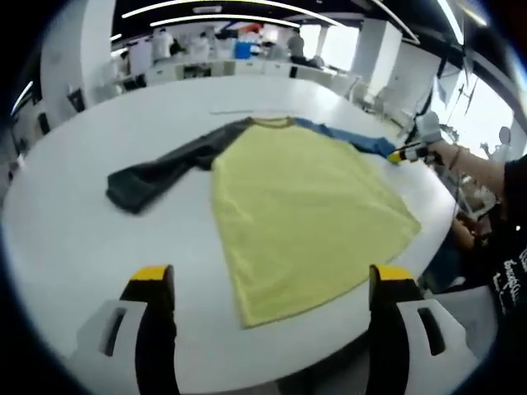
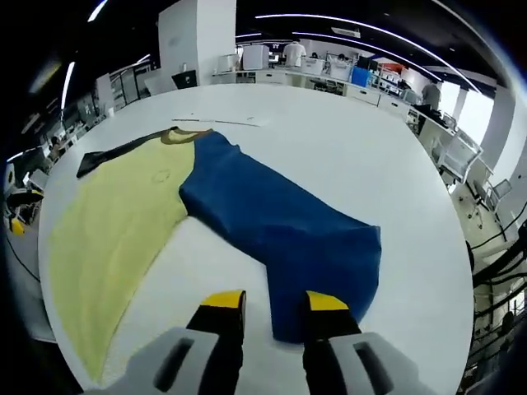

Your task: Fold the garment on the visible template until the final outline fits inside the template.

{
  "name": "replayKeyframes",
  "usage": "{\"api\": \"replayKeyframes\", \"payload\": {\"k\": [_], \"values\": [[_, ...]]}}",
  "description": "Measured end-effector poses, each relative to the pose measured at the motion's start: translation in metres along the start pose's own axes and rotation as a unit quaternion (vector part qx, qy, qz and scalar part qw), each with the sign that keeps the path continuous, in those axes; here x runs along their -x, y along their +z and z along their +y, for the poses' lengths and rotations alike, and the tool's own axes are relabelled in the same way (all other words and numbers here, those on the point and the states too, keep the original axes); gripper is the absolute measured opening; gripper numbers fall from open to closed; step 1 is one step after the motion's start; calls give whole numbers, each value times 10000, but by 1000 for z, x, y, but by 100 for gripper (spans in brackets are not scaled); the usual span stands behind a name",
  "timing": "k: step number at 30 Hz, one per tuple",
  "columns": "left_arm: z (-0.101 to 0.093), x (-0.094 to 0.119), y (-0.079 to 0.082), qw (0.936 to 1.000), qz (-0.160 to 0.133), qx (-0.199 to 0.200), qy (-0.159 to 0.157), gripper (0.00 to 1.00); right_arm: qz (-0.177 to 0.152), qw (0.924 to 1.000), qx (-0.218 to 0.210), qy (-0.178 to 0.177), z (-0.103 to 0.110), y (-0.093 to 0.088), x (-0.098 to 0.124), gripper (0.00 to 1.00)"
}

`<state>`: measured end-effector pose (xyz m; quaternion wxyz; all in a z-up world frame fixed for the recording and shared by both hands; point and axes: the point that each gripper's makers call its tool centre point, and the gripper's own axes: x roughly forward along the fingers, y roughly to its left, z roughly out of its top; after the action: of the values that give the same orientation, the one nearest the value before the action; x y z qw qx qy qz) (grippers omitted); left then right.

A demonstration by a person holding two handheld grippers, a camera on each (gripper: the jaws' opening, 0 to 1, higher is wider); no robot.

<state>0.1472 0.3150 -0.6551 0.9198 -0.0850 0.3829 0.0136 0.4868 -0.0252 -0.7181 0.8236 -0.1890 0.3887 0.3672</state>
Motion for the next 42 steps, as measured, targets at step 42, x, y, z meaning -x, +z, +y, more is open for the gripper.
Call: {"api": "replayKeyframes", "payload": {"k": [42], "values": [[4,4,0,10000,-7,14,42,92,-182,9968,42,-781,-47,27,26,0]]}}
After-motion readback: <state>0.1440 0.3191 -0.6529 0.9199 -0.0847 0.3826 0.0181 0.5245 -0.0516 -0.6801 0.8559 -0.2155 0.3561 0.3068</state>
